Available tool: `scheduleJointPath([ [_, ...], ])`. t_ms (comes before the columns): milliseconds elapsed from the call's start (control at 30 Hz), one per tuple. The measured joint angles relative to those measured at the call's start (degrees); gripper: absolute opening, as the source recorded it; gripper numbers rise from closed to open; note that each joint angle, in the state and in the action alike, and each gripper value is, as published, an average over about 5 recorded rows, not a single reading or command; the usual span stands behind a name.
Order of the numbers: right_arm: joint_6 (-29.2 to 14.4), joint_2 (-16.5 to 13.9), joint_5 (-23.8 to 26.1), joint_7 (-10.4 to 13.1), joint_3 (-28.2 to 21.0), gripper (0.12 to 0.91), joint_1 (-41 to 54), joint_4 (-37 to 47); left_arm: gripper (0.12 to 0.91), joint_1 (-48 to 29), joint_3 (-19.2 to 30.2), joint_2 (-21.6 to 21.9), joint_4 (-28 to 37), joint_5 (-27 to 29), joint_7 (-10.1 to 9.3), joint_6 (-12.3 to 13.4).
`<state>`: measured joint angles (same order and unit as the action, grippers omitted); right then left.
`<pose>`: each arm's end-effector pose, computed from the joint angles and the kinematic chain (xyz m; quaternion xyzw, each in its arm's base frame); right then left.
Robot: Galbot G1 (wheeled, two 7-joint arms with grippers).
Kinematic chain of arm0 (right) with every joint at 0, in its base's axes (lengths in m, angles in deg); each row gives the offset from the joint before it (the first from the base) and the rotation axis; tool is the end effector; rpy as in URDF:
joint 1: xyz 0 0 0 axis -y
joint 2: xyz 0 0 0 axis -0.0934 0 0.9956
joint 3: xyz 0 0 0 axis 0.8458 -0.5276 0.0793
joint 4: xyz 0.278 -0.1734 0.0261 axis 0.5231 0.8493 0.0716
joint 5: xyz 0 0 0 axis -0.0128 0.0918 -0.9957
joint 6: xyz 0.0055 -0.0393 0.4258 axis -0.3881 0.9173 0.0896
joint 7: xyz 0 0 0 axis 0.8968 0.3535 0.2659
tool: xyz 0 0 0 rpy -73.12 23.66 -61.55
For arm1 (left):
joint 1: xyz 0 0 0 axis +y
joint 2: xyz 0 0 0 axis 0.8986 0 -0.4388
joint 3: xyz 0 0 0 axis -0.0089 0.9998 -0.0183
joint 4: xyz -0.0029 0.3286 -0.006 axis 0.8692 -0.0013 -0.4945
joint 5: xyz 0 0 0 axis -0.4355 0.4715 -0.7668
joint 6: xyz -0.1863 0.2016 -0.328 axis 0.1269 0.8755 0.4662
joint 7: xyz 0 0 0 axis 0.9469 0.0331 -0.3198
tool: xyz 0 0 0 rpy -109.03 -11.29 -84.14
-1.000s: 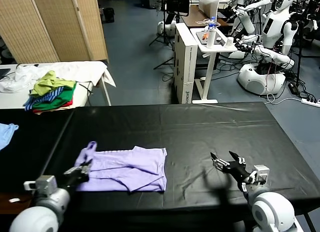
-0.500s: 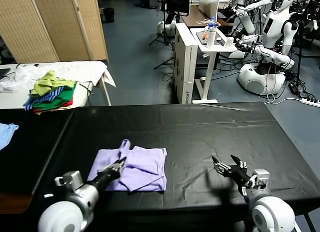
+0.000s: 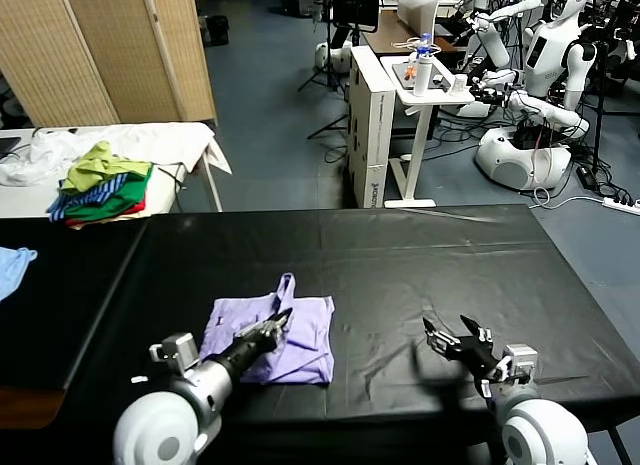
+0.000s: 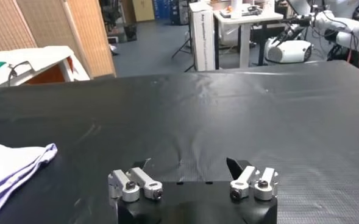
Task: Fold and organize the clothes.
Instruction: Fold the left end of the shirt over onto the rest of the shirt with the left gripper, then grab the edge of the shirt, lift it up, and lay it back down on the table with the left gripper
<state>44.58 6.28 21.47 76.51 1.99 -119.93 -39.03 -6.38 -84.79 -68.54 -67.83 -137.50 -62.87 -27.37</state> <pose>0.2958 -0.0655 -0.2324 0.0606 -0.9712 -0.0370 0.2273 0.2858 -0.0264 -0.1829 -0.1849 -0.9204 0.2310 0.2556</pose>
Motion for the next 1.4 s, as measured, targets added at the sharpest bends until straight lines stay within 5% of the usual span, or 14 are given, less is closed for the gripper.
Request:
scheduleJointPath([
  [400,0.05,-0.22,0.15,-0.6,-0.54,0.907,0.0,-0.55,0.187,-0.12,1.24,-1.08,2.11,5.48,0.93,0.97],
  [500,-0.07,-0.81,0.19,-1.7,-1.17,0.907,0.03,-1.08,0.246,0.17,1.67,-1.73,2.66,7.46,1.31,1.67],
  [767,-1.1,-3.53,-0.92,-4.54,-3.72,0.907,0.55,-2.73,0.73,1.54,3.17,-4.19,2.63,5.5,0.27,2.75],
  [900,-1.37,-5.26,-1.99,-5.87,-6.12,0.907,1.98,-3.37,0.885,1.79,2.85,-4.88,2.25,4.87,1.11,3.82],
  [1200,-1.22,-6.43,-0.88,-5.11,-16.02,0.907,9.43,-1.08,0.907,2.43,-2.73,-1.0,3.47,15.31,6.8,8.95],
  [1400,-1.52,-4.17,2.44,-5.05,-22.41,0.907,14.57,2.5,0.907,3.85,-7.84,1.41,5.09,23.17,7.7,10.86],
])
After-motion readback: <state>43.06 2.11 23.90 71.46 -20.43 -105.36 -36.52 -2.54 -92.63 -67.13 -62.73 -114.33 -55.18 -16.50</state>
